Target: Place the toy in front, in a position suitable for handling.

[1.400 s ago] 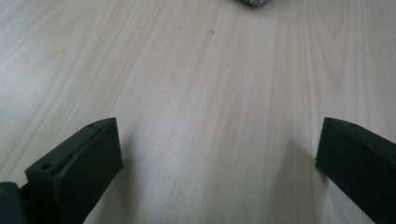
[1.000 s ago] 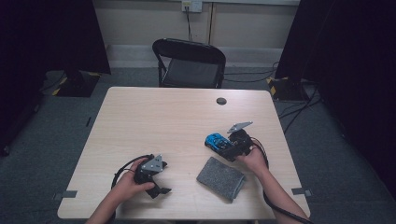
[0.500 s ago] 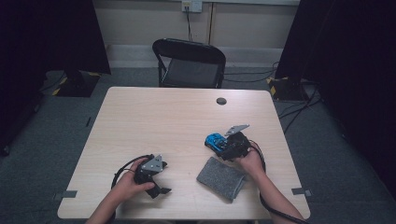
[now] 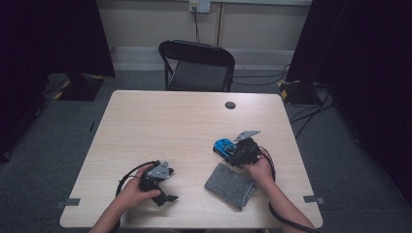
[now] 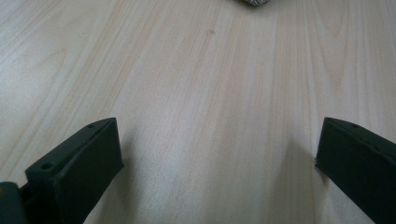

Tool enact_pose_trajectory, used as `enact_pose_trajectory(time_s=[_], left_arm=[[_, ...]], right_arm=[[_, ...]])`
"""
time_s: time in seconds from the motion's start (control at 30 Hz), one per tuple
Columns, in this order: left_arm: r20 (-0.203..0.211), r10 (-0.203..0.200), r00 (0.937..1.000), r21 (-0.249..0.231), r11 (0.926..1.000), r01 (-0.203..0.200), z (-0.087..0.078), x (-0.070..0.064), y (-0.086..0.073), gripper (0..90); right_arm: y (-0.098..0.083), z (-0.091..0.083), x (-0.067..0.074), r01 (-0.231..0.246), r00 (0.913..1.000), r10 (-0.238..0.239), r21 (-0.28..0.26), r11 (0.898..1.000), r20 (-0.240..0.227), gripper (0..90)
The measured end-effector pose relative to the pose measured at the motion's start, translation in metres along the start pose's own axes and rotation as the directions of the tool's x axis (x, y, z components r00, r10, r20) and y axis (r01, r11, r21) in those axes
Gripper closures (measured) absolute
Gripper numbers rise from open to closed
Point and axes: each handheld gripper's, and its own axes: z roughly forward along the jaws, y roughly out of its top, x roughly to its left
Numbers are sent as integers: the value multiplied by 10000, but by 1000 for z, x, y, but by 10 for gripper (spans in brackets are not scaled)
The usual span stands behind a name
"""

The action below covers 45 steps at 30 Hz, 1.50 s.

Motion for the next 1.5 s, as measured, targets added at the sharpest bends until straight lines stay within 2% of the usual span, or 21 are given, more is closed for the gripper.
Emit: enact_pose_trajectory(time_s=[0.13,0.27,0.47,0.8,0.97,1.23,1.5], left_arm=[[0,-2,10000,-2,10000,2,0,0,0,0],[0,-3,10000,-3,10000,3,0,0,0,0],[10,13,10000,1,10000,-13,0,0,0,0],[11,11,10000,-1,10000,-11,0,0,0,0],[10,17,10000,4,10000,-17,0,0,0,0],[12,17,10000,22,10000,-17,0,0,0,0],[9,12,10000,20,10000,-12,0,0,0,0]], right_arm=[[0,0,0,-78,10000,78,10,10000,-15,181],[1,-2,-3,-374,9992,373,-52,9993,-157,182],[5,-5,-1,-120,9999,120,64,9999,1,182],[7,-7,-2,-155,9999,157,327,9993,-58,182],[10,-11,-3,-267,9995,269,110,9996,-137,182],[25,-15,-2,-60,9998,61,79,10000,-179,182],[46,-5,5,48,9993,-50,-61,10000,-362,182]])
